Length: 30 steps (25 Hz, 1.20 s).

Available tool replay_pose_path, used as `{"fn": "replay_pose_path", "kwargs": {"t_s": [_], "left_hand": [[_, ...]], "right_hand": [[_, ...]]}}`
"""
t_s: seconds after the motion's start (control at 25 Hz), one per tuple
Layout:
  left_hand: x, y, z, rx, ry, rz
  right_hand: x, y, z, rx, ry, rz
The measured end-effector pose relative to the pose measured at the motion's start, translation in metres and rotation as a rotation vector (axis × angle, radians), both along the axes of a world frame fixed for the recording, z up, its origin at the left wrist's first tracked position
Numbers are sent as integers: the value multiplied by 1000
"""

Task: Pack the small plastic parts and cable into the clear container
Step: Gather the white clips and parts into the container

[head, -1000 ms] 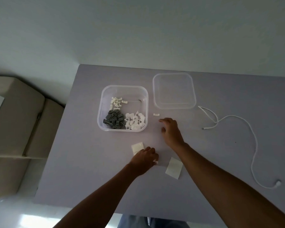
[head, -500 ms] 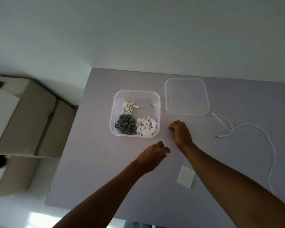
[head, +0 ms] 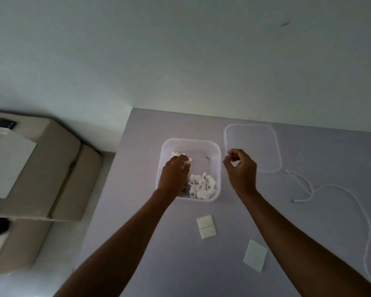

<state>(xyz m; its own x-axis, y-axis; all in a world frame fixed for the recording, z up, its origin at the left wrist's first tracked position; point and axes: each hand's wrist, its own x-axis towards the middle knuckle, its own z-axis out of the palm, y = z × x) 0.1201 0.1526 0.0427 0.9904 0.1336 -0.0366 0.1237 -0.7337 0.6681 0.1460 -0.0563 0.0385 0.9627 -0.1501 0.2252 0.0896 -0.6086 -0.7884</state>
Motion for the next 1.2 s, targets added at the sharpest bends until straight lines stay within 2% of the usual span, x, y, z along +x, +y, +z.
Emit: {"fn": "replay_pose_path", "kwargs": {"t_s": [0.08, 0.24, 0.32, 0.4, 0.52, 0.72, 0.96, 1.2], "left_hand": [[13, 13, 0, 62, 59, 5], [38, 30, -5, 213, 189, -41], [45, 32, -10, 270, 239, -84], [54, 34, -14, 265, 284, -94], [65, 33, -18, 277, 337, -102], [76, 32, -24, 350, 378, -134], [75, 32, -25, 394, 393, -114], [68, 31, -20, 362, 384, -94]], "right_hand": [[19, 28, 11, 178, 114, 67], [51, 83, -6, 491, 564, 139], [58, 97, -21, 504, 723, 118], [66, 106, -41, 428, 809, 102], [77, 110, -57, 334, 865, 66], [88, 110, -70, 356, 938, 115], [88, 114, -52, 569, 1008, 96], [79, 107, -48, 553, 983, 113]]}}
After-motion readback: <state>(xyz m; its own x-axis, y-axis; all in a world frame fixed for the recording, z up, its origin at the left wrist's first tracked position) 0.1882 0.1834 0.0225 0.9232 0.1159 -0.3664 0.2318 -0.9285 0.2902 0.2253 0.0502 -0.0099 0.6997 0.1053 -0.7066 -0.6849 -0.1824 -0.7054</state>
